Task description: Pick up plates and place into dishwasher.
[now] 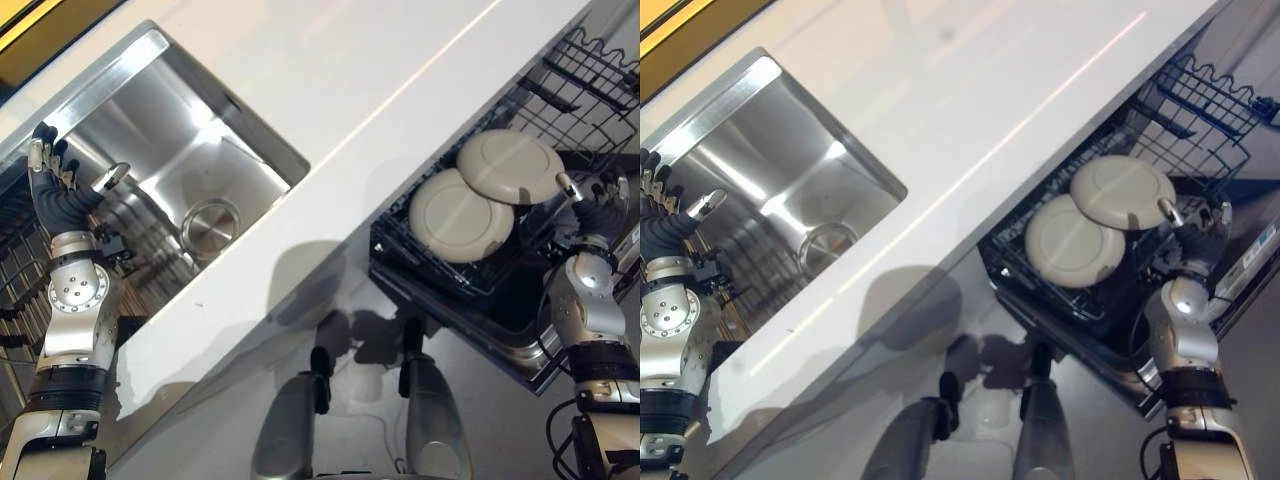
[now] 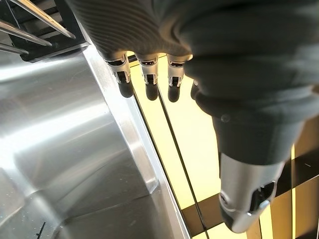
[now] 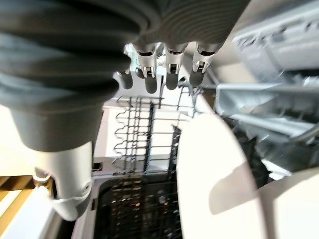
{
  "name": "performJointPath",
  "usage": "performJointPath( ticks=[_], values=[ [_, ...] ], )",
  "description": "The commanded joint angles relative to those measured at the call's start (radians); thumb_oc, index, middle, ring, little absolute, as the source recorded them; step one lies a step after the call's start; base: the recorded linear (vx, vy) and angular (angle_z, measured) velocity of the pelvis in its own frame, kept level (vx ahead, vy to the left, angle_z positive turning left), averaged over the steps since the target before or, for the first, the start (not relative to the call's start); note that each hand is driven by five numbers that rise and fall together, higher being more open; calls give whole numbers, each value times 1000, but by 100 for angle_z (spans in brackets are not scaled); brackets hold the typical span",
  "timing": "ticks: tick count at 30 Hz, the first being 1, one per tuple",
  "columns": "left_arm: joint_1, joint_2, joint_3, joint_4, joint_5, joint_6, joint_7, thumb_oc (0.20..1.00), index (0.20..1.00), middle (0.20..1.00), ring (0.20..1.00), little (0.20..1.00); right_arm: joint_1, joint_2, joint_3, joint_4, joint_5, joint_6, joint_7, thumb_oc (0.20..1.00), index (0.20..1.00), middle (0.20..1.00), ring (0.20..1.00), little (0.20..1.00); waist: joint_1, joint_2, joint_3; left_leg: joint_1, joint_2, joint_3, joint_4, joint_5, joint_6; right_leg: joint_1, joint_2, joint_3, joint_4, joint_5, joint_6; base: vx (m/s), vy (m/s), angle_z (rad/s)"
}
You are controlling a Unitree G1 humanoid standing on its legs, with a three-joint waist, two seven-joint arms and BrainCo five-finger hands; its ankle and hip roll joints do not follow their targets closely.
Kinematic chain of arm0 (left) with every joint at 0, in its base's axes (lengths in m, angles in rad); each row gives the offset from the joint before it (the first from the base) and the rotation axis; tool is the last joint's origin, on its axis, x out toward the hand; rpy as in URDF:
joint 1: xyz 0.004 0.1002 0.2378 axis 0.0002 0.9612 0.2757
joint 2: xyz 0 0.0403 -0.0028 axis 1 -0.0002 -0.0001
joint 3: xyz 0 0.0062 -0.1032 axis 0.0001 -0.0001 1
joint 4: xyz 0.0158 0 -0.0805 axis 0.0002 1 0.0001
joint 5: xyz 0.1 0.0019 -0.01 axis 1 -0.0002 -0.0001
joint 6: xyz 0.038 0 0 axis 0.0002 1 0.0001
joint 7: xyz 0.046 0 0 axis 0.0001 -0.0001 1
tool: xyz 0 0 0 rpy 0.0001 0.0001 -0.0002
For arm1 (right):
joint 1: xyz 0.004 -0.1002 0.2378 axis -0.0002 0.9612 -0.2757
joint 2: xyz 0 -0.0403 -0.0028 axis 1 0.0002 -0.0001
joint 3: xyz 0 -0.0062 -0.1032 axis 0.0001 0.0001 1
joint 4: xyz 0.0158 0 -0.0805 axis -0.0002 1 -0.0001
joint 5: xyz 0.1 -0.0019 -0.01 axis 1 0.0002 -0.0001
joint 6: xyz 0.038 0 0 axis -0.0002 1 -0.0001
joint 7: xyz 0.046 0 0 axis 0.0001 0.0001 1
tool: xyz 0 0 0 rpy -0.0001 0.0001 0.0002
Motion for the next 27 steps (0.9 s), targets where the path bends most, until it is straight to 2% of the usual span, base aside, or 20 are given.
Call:
performJointPath(
  ticks=[1, 4, 9, 17, 22, 27],
  values=[
    [101, -168, -119, -52, 5, -50, 28, 1000, 1000, 1000, 1000, 1000, -92, -51, 27, -43, 26, -26, -35, 1000, 1000, 1000, 1000, 1000, -8, -3, 31, -145, -11, -6, 66, 45, 46, -4, 83, -16, -26, -77, -47, -29, 40, 2],
    [90, -181, -127, -46, 10, -57, 49, 1000, 1000, 1000, 1000, 1000, -113, -50, 38, -2, 37, -14, -102, 1000, 1000, 1000, 1000, 1000, -9, 17, 46, -157, -17, -3, 58, 55, 46, -27, 76, -15, -13, -81, -50, -27, 67, 1],
    [99, -196, -132, -59, 3, -63, 73, 1000, 1000, 1000, 1000, 1000, -104, -37, 23, 87, 62, -53, -196, 1000, 1000, 1000, 1000, 1000, -11, 48, 51, -188, -24, 1, 45, 65, 47, -70, 71, -9, -2, -87, -55, -6, 56, 0],
    [105, -205, -149, -75, 3, -76, 75, 1000, 1000, 1000, 1000, 1000, -119, -25, 5, 172, 70, -97, -319, 1000, 1000, 1000, 1000, 1000, -10, 75, 51, -234, -25, 7, 46, 69, 48, -119, 72, -2, 1, -86, -63, -2, 10, -3],
    [116, -215, -160, -93, 3, -77, 82, 1000, 1000, 1000, 1000, 1000, -140, -30, 11, 184, 73, -79, -284, 1000, 1000, 1000, 1000, 1000, -10, 93, 51, -255, -30, 7, 64, 77, 46, -142, 73, 7, 14, -91, -68, 22, 18, -2],
    [119, -223, -171, -105, 7, -67, 83, 1000, 1000, 1000, 1000, 1000, -156, -28, 24, 198, 159, -75, -182, 1000, 1000, 1000, 1000, 1000, -7, 105, 51, -285, -36, 7, 72, 82, 48, -179, 71, 15, 29, -92, -69, 20, 15, -3]
  ],
)
